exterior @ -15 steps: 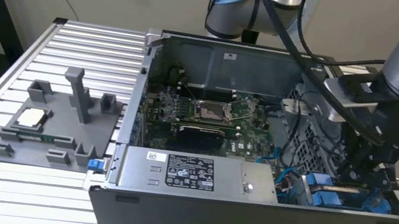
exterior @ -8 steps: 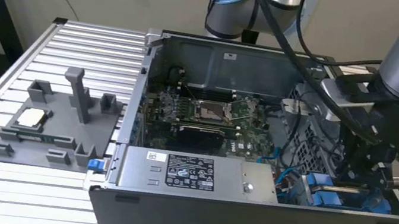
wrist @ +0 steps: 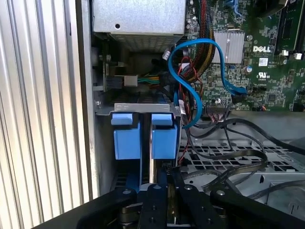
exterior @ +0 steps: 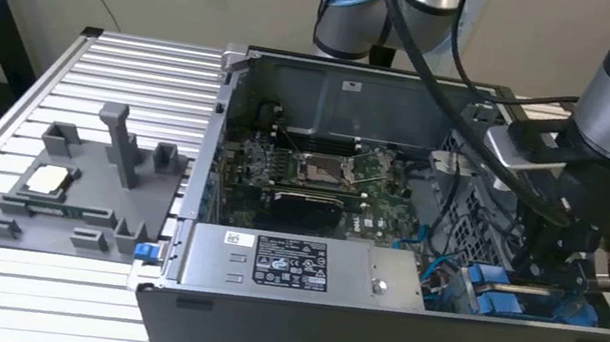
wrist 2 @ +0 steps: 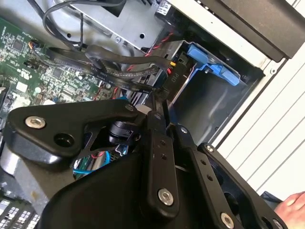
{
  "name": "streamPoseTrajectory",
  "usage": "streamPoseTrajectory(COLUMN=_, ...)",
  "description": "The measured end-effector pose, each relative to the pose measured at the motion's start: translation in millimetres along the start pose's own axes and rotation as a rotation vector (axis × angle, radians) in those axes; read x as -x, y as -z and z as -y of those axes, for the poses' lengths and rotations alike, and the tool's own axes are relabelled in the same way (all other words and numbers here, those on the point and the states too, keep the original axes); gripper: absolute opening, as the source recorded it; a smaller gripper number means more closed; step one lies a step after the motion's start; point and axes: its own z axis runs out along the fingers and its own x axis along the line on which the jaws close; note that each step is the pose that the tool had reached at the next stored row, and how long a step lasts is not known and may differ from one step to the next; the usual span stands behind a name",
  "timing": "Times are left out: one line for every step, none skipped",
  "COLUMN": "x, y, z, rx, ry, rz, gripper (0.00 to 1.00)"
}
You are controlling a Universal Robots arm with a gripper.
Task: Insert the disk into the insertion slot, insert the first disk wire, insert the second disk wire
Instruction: 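Insert the second disk wire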
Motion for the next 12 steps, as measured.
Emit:
streamPoseTrajectory(x=0.0, y=0.4, z=0.0, rx=0.0000, ry=0.000, rz=0.0002, gripper=0.17)
streamPoseTrajectory(x=0.0, y=1.1, z=0.1, rx=0.0000, ry=0.000, rz=0.0005, gripper=0.24)
streamPoseTrajectory(x=0.1, y=2.3, z=0.3, rx=0.0001, ry=0.000, rz=0.0001, gripper=0.24)
streamPoseTrajectory(x=0.1, y=3.7, z=0.5, rx=0.0000, ry=0.000, rz=0.0001, gripper=0.24)
streamPoseTrajectory(x=0.2, y=5.3, z=0.8, rx=0.0000, ry=0.000, rz=0.0002, gripper=0.24)
streamPoseTrajectory(x=0.3, y=7.5, z=1.2, rx=0.0001, ry=0.000, rz=0.0000, gripper=0.24)
streamPoseTrajectory(x=0.4, y=9.7, z=1.6, rx=0.0001, ry=0.000, rz=0.0001, gripper=0.24)
streamPoseTrajectory(x=0.5, y=12.2, z=2.0, rx=0.0001, ry=0.000, rz=-0.0001, gripper=0.24)
streamPoseTrajectory(x=0.5, y=14.7, z=2.4, rx=0.0001, ry=0.000, rz=-0.0001, gripper=0.24)
streamPoseTrajectory(x=0.6, y=17.0, z=2.8, rx=0.0003, ry=0.000, rz=0.0000, gripper=0.24)
streamPoseTrajectory(x=0.8, y=19.7, z=3.3, rx=0.0005, ry=0.000, rz=-0.0001, gripper=0.24)
streamPoseTrajectory(x=0.8, y=22.3, z=3.7, rx=0.0007, ry=0.000, rz=0.0000, gripper=0.24)
